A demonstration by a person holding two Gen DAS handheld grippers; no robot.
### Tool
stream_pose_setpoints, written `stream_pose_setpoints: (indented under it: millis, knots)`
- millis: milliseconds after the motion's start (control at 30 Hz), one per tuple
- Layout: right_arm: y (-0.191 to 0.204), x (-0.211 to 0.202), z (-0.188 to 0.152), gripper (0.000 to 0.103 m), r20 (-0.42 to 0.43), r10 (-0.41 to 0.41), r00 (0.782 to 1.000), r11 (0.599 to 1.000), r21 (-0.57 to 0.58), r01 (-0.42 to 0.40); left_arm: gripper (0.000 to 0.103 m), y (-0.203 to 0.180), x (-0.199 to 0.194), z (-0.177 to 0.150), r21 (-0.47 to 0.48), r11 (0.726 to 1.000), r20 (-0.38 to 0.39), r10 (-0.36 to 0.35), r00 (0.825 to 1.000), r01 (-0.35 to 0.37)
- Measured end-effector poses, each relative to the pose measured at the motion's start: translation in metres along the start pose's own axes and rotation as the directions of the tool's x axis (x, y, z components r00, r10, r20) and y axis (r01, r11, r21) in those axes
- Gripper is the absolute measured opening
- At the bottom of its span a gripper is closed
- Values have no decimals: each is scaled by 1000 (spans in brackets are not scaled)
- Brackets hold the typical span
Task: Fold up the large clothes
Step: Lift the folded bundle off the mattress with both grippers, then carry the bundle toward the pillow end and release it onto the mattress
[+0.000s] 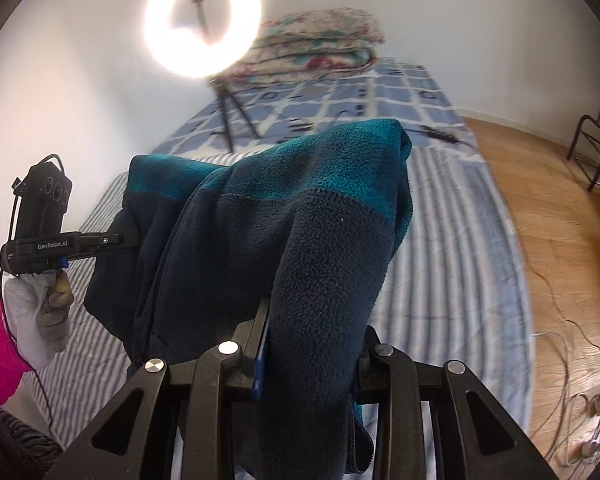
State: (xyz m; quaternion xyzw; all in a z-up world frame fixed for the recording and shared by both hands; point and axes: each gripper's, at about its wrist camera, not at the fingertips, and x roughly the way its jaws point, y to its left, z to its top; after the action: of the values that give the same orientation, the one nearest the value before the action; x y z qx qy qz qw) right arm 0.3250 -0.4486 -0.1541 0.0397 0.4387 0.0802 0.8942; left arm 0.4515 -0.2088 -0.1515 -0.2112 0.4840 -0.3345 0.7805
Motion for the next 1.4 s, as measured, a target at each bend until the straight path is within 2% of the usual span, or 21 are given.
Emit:
stream_pose_setpoints:
  millis: [167,333,600,733,800,900,967,1033,1100,1167,1267,1400]
  knots:
    - [-65,8,34,29,32,-85,996,996,41,83,26,-33,71,42,36,999,4,-33,999,33]
    - [-118,30,68,29,62,-142,988,986,100,136,25,-46,138,85,33,998,21,-54,998,54]
    - [-163,70,120,28,86,-185,979,978,113,175,25,-38,194,128,-6,998,41,-70,997,70]
    - [-182,88,133,28,94,-191,977,977,118,179,25,-31,214,147,4,997,49,-77,996,77]
    - [-192,99,133,28,93,-191,977,976,123,179,25,-21,225,151,14,999,44,-31,999,30]
    - [-209,128,122,33,29,-244,969,960,147,237,29,15,248,149,-83,994,0,70,998,-70]
    - [-220,147,114,40,-35,-321,946,931,170,322,47,35,253,145,-142,989,4,36,999,-35]
    - [-228,153,109,45,-37,-316,948,924,214,317,51,38,252,143,-137,990,13,46,999,-43]
    - [-230,152,107,60,-31,-346,938,909,236,343,51,33,249,141,-107,992,20,63,998,-61]
    - [-229,150,107,65,-33,-379,925,899,223,376,51,27,242,139,-74,994,32,88,996,-85]
    - [-225,137,107,64,-19,-403,915,890,225,397,51,16,230,136,-38,992,44,120,992,-119]
    - [-218,119,106,63,-4,-433,902,878,227,422,51,-3,201,126,3,993,74,116,990,-117]
